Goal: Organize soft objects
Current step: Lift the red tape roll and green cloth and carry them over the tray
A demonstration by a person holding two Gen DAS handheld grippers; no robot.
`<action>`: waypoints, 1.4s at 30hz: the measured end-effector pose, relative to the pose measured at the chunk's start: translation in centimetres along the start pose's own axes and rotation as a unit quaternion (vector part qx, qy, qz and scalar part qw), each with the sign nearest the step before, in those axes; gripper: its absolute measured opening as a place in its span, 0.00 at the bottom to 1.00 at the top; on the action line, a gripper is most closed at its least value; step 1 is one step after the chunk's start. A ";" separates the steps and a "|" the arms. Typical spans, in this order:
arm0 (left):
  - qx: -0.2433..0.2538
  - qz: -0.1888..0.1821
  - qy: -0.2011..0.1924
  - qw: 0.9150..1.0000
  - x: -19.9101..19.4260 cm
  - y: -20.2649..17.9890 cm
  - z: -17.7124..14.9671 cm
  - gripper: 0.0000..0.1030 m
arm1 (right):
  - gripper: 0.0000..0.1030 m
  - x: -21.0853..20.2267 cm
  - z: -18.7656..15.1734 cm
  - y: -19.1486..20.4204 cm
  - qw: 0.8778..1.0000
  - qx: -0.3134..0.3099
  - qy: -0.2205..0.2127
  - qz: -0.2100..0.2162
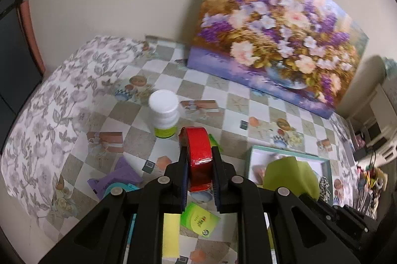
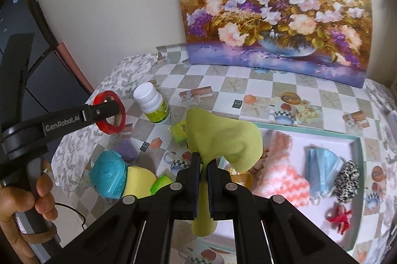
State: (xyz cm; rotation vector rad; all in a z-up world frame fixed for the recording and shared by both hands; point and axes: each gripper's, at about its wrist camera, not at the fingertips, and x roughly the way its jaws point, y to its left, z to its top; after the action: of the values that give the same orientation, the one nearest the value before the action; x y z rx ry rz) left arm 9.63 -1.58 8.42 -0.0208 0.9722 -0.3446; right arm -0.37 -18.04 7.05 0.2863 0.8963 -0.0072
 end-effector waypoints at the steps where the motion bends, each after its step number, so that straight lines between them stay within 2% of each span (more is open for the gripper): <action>1: 0.005 -0.002 -0.002 1.000 -0.3 -0.4 -0.2 0.16 | 0.05 -0.3 0.0 -0.2 1.000 0.003 -0.002 -0.001; 13: 0.072 -0.037 0.001 0.997 -1.6 -6.1 -3.1 0.16 | 0.05 -4.0 -1.4 -3.8 0.998 0.054 -0.024 -0.036; 21: 0.123 -0.061 0.030 0.990 -0.2 -9.8 -5.3 0.16 | 0.05 -4.8 -1.8 -7.6 0.993 0.095 -0.021 -0.073; 28: 0.121 -0.026 0.084 0.989 3.8 -9.6 -6.3 0.16 | 0.05 -3.8 -2.7 -10.2 0.988 0.118 0.011 -0.099; 32: 0.117 -0.005 0.106 0.987 5.5 -8.9 -6.7 0.17 | 0.05 -3.9 -2.8 -10.5 0.988 0.121 0.011 -0.099; 38: 0.115 0.005 0.145 0.983 7.8 -8.4 -7.7 0.21 | 0.05 -4.0 -2.8 -10.2 0.988 0.119 0.009 -0.099; 42: 0.122 0.013 0.159 0.980 9.0 -8.7 -8.3 0.28 | 0.05 -3.9 -2.8 -10.2 0.988 0.120 0.013 -0.099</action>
State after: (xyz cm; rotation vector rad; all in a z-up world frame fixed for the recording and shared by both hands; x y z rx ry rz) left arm 5.11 -11.30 -2.01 0.2776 1.2383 -0.4506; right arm -6.21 -27.64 5.93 0.4207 0.9472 -0.2969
